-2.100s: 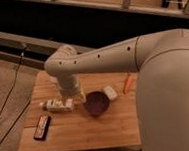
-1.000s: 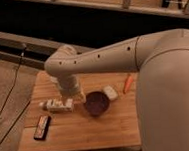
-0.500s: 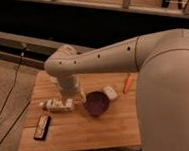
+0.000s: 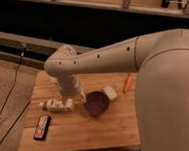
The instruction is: Push the eraser across the table
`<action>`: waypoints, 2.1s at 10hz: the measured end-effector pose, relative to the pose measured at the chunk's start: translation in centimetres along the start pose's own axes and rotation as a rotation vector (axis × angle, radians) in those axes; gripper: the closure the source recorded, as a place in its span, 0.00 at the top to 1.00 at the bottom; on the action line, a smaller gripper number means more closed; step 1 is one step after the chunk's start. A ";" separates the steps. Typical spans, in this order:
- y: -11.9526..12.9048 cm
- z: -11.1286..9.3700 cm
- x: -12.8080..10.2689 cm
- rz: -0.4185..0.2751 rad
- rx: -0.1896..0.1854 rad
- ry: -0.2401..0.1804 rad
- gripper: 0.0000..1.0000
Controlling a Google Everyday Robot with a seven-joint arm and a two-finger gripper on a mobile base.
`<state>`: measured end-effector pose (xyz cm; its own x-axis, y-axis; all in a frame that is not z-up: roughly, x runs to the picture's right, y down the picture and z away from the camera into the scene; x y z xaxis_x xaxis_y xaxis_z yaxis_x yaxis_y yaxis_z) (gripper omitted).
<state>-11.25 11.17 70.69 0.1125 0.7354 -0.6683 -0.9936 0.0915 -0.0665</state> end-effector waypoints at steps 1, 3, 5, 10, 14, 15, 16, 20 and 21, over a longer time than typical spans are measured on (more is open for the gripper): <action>0.8 0.5 0.2 -0.037 0.013 0.008 0.65; 3.2 2.0 0.8 -0.133 0.051 0.031 0.65; 5.6 3.6 1.0 -0.213 0.085 0.048 0.65; 10.5 6.9 -0.2 -0.325 0.116 0.065 0.65; 14.5 9.5 -1.1 -0.441 0.075 0.078 0.65; 15.1 9.9 -1.4 -0.460 0.071 0.078 0.65; 15.5 10.3 -1.7 -0.472 0.067 0.079 0.65; 17.8 11.3 -2.1 -0.504 0.053 0.082 0.65; 18.4 11.4 -1.9 -0.517 0.058 0.081 0.65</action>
<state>-29.59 19.12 79.12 0.5841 0.5305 -0.6143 -0.8061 0.4672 -0.3631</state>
